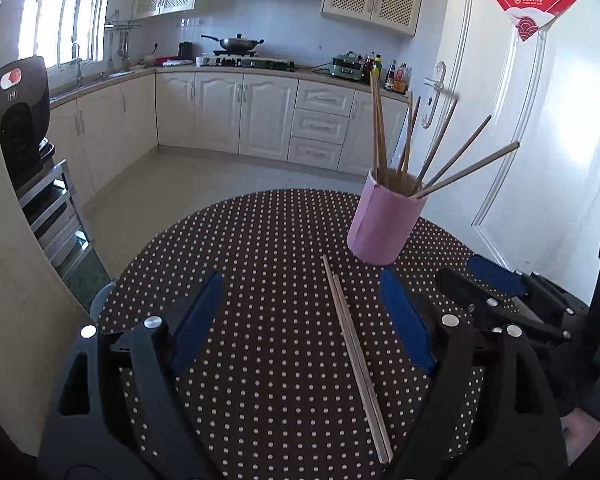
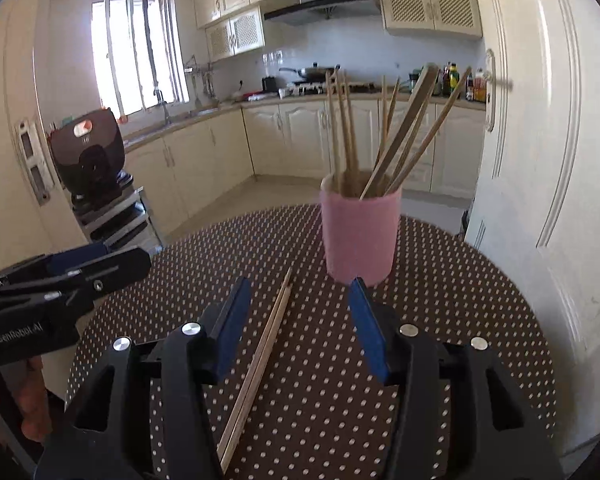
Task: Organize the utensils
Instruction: 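Move both tools back down to the last two chopsticks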
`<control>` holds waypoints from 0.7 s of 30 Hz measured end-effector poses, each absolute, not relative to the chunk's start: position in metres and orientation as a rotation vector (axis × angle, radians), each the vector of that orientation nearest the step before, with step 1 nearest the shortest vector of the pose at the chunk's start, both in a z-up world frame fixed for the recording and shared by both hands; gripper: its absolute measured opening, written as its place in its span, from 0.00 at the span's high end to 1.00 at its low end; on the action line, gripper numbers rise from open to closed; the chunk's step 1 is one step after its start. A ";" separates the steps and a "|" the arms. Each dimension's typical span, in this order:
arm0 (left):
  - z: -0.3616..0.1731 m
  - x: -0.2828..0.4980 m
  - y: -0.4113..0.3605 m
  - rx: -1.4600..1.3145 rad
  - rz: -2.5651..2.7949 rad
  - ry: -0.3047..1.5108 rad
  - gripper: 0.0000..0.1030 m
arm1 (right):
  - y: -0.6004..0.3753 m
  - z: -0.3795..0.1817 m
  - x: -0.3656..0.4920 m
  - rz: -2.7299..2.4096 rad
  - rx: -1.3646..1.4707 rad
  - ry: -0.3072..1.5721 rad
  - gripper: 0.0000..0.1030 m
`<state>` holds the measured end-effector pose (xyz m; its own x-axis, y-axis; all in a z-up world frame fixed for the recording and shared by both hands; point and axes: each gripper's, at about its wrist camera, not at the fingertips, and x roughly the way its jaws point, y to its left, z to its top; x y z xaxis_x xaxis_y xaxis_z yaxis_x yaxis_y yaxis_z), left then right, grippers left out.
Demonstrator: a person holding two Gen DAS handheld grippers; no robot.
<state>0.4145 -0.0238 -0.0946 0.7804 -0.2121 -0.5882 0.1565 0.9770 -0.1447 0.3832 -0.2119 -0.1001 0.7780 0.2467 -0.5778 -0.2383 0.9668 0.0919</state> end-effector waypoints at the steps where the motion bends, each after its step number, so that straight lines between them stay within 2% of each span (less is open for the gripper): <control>1: -0.099 0.414 -0.022 -0.088 -0.196 0.669 0.23 | -0.208 -0.107 0.385 0.268 0.013 0.663 0.53; 9: -0.132 0.415 -0.014 -0.044 -0.171 0.789 0.23 | -0.186 -0.154 0.404 0.249 -0.008 0.875 0.53; 21: -0.154 0.426 -0.006 -0.065 -0.159 0.838 0.23 | -0.185 -0.170 0.419 0.229 -0.014 0.921 0.53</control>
